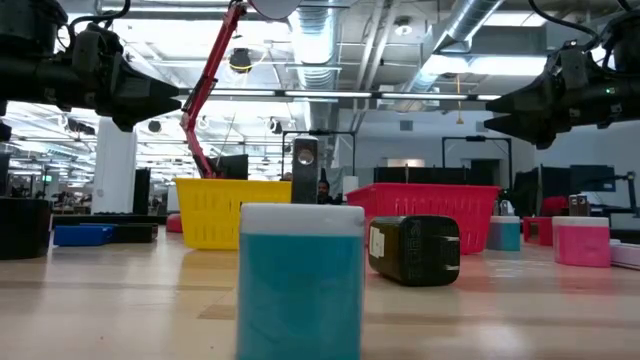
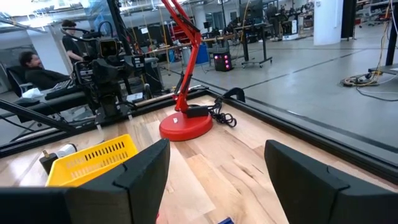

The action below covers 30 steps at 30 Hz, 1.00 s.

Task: Pick & Place Office items
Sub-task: Put the top red digital timer into the red bin

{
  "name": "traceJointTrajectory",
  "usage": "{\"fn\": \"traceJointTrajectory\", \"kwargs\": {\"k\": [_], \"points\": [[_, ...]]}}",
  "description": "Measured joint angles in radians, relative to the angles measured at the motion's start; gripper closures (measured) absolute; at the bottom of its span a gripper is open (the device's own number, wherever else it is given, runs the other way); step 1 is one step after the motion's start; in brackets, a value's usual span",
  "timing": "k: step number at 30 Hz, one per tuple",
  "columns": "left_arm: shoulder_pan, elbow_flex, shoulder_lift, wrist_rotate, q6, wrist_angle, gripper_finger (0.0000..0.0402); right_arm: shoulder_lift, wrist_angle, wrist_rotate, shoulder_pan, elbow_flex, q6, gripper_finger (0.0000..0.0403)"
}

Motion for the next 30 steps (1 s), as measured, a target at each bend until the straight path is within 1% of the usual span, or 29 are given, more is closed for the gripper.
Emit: {"fn": "traceJointTrajectory", "kwargs": {"k": [4, 8, 13, 17, 19, 22, 24, 26, 30], "points": [[0.000, 0.000, 0.000, 0.000, 0.000, 0.000, 0.0215, 0.000, 0.000, 0.000, 0.000, 0.000, -0.025, 0.0147], [0.000, 0.000, 0.000, 0.000, 0.000, 0.000, 0.0215, 0.000, 0.000, -0.001, 0.012, 0.000, 0.037, 0.0147], [0.001, 0.000, 0.000, -0.015, -0.001, 0.022, 0.0215, 0.008, -0.013, -0.001, 0.062, 0.030, 0.141, 0.0147], [0.001, 0.000, 0.000, -0.016, -0.001, 0.023, 0.0215, 0.056, -0.006, 0.000, 0.119, 0.085, 0.132, 0.0147], [0.001, 0.000, 0.000, -0.016, -0.001, 0.022, 0.0215, 0.111, -0.005, 0.028, 0.145, 0.120, 0.132, 0.0147], [0.001, 0.000, 0.000, -0.019, -0.001, 0.022, 0.0215, 0.227, -0.014, 0.130, 0.178, 0.188, 0.152, 0.0147], [0.001, 0.000, 0.000, -0.019, -0.001, 0.023, 0.0215, 0.326, -0.069, 0.200, 0.194, 0.266, 0.198, 0.0147], [0.001, 0.000, 0.000, -0.019, -0.001, 0.023, 0.0215, 0.433, -0.184, 0.253, 0.207, 0.367, 0.260, 0.0147], [0.001, 0.000, 0.000, -0.019, -0.001, 0.023, 0.0215, 0.659, -0.499, 0.316, 0.218, 0.598, 0.438, 0.0149]]}}
